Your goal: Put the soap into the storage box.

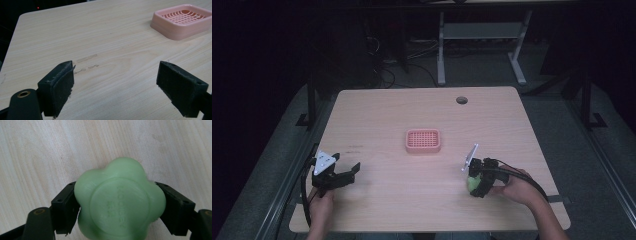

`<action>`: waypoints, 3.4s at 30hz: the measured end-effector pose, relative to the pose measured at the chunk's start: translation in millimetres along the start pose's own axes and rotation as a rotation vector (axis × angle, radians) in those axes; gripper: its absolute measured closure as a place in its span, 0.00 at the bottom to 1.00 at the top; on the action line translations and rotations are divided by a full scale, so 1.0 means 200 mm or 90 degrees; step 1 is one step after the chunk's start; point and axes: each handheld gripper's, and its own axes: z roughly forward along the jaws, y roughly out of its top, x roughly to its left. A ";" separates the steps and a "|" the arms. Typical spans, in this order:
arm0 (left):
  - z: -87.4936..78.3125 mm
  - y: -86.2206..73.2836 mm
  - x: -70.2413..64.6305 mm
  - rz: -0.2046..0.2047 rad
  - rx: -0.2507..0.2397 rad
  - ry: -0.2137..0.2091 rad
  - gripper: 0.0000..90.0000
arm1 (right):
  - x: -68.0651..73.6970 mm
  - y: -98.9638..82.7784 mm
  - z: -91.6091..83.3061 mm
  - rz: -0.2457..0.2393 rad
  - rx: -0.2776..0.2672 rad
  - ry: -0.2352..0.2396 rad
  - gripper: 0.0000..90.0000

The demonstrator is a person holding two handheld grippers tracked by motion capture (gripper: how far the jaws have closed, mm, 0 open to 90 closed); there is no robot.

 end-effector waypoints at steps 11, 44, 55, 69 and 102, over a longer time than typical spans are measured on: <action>0.00 0.00 0.00 -0.001 0.000 0.001 0.16 | -0.01 -0.01 -0.01 0.004 -0.002 -0.001 0.27; 0.00 -0.01 0.01 -0.022 -0.010 -0.002 0.16 | -0.01 -0.03 0.00 0.037 -0.030 -0.008 0.27; -0.01 -0.01 0.01 -0.019 -0.008 -0.001 0.16 | 0.00 -0.07 0.00 0.042 -0.061 -0.015 0.28; -0.01 -0.01 0.02 -0.019 -0.009 0.000 0.16 | 0.01 -0.09 -0.03 0.046 -0.088 -0.010 0.28; -0.01 -0.01 0.02 -0.027 -0.011 0.005 0.16 | -0.10 0.17 -0.23 0.009 -0.118 -0.017 0.28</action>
